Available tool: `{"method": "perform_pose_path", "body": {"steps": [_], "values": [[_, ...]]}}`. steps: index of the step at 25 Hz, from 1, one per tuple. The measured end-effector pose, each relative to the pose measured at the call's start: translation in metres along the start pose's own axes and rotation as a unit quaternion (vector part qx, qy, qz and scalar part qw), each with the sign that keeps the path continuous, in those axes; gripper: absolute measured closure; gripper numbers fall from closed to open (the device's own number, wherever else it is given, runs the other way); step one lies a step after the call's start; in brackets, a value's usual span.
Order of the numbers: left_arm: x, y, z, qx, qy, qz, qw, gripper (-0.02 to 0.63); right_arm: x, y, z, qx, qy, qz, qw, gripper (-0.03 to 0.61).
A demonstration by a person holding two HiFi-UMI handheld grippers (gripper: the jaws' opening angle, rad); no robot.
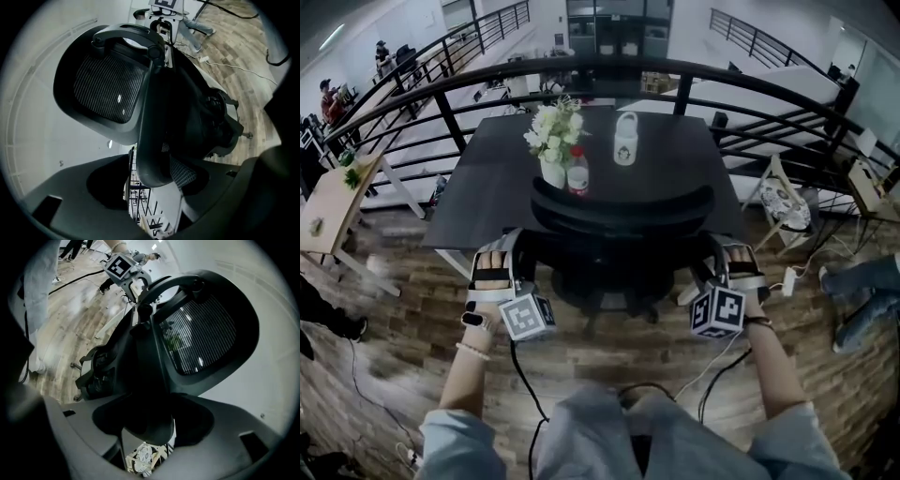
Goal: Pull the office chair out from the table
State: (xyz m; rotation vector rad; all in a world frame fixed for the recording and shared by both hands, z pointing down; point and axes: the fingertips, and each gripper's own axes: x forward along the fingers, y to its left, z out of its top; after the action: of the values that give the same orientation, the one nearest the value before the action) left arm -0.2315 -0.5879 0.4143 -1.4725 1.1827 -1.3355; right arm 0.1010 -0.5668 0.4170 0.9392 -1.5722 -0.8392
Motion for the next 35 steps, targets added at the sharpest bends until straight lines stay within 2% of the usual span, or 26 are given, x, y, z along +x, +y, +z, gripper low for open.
{"method": "perform_pose_path", "body": {"steps": [6,11,13,15,20,28,31,35], "values": [[0.015,0.004,0.005,0.029,0.008,0.005,0.9995,0.33,0.006,-0.005,-0.004,-0.011,0.01,-0.006,1.0,0.322],[0.024,0.008,0.001,0.095,0.047,0.037,0.9937,0.388,0.014,-0.01,-0.003,0.003,0.004,-0.028,1.0,0.328],[0.024,0.008,0.002,0.09,0.048,0.035,0.9942,0.394,0.013,-0.014,-0.003,-0.001,0.002,-0.043,0.999,0.364],[0.023,0.007,0.002,0.081,0.044,0.031,0.9952,0.394,0.012,-0.015,-0.003,-0.008,0.002,-0.051,0.999,0.368],[0.023,0.007,0.002,0.068,0.04,0.045,0.9959,0.399,0.011,-0.015,-0.003,-0.034,0.012,-0.055,0.998,0.376],[0.022,0.006,0.004,0.051,0.045,0.058,0.996,0.403,0.012,-0.012,-0.005,-0.033,0.024,-0.053,0.998,0.378],[0.021,0.006,0.004,0.05,0.046,0.055,0.9961,0.403,0.012,-0.01,-0.005,-0.02,0.023,-0.055,0.998,0.378],[0.017,0.004,0.002,0.047,0.048,0.047,0.9966,0.403,0.008,-0.009,-0.004,-0.03,0.024,-0.052,0.998,0.379]]}}
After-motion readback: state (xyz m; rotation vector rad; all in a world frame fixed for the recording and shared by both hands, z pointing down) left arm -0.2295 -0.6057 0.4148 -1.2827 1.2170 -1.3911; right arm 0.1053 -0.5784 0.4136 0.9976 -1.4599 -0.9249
